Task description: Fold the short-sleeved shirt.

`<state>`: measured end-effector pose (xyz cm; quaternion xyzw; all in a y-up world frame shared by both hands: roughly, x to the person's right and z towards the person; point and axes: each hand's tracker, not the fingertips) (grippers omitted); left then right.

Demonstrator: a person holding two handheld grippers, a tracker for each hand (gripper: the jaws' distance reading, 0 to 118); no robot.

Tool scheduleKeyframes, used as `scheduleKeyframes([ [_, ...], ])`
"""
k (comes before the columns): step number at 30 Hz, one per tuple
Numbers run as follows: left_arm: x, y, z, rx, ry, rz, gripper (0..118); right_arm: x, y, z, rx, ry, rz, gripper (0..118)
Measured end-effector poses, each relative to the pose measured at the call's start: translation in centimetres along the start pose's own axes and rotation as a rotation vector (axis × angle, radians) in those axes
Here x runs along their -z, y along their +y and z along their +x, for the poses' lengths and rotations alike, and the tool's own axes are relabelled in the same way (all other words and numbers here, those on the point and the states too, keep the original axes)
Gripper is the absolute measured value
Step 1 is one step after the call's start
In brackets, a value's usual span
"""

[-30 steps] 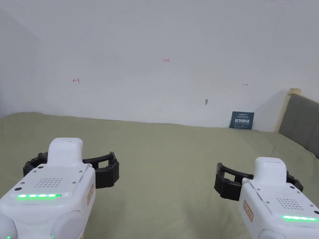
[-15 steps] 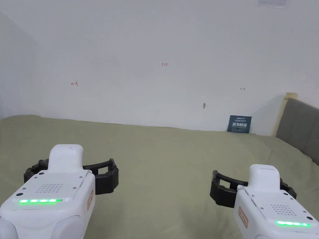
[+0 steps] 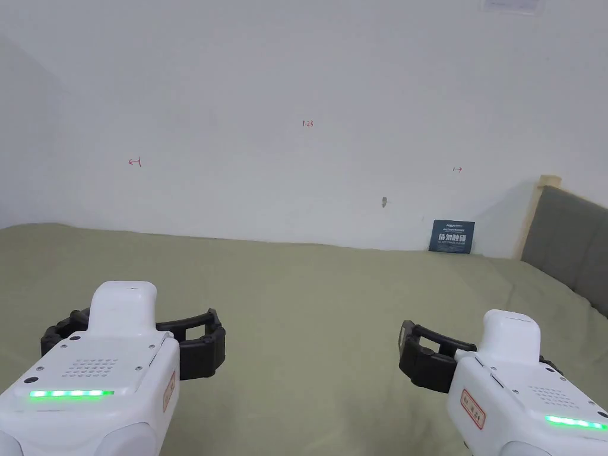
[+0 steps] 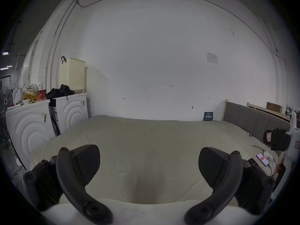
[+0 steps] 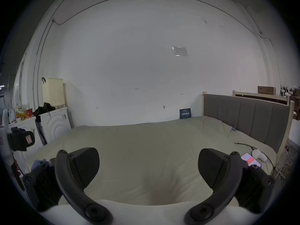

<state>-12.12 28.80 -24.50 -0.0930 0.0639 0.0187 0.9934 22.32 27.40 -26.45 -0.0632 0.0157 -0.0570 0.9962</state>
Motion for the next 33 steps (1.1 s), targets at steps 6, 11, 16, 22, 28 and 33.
scheduleKeyframes([
  [6,0.3,0.3,-0.2,-0.002,0.008,-0.019,118,1.0,0.4,-0.5,-0.045,-0.038,-0.105,118],
  [11,0.6,0.4,-0.3,-0.008,0.011,-0.033,118,1.1,-0.1,-0.2,-0.006,0.023,-0.136,118],
  [16,0.5,0.3,-0.3,-0.005,0.014,-0.04,118,1.6,0.0,-0.4,-0.043,-0.052,-0.179,118],
  [22,0.6,0.2,0.0,0.001,0.008,-0.046,118,1.5,0.4,0.1,0.031,-0.002,-0.195,118],
  [28,0.7,0.1,0.0,0.004,0.008,-0.041,118,1.6,0.9,0.0,-0.015,-0.017,-0.194,118],
  [33,0.9,-0.3,-0.1,0.001,0.01,-0.052,118,1.7,0.5,0.3,0.027,0.006,-0.203,118],
])
